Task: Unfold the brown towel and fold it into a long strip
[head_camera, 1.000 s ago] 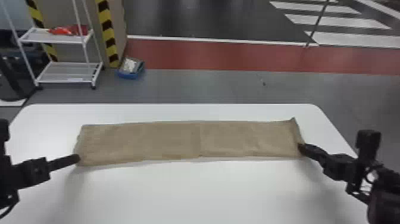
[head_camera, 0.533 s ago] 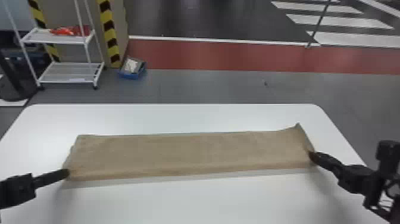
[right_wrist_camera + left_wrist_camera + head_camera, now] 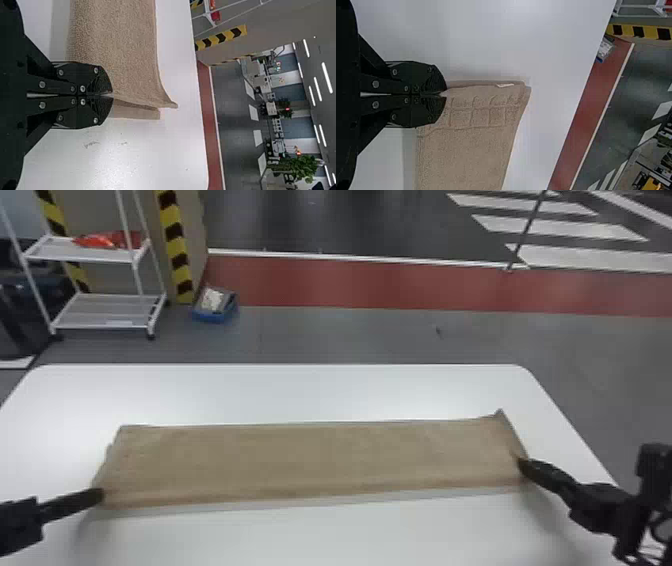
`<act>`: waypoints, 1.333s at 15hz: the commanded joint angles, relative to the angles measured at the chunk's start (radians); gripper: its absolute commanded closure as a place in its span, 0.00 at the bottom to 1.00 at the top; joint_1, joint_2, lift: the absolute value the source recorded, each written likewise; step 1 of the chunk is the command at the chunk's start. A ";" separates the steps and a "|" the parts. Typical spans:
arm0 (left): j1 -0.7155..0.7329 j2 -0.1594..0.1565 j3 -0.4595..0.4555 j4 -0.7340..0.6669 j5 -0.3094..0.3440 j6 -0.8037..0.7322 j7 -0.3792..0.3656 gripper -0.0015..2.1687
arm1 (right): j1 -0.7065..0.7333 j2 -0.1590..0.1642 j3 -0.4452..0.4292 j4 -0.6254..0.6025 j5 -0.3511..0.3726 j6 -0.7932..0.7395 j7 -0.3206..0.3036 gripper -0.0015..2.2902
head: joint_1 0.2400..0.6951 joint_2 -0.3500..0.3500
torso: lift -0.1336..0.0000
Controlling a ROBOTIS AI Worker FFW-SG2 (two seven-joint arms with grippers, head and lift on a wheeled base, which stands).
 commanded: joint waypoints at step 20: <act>0.088 -0.062 -0.305 0.002 -0.145 -0.775 0.264 0.04 | 0.146 0.212 0.173 -0.431 -0.015 -0.112 -0.215 0.05 | 1.00 0.42 | 0.07</act>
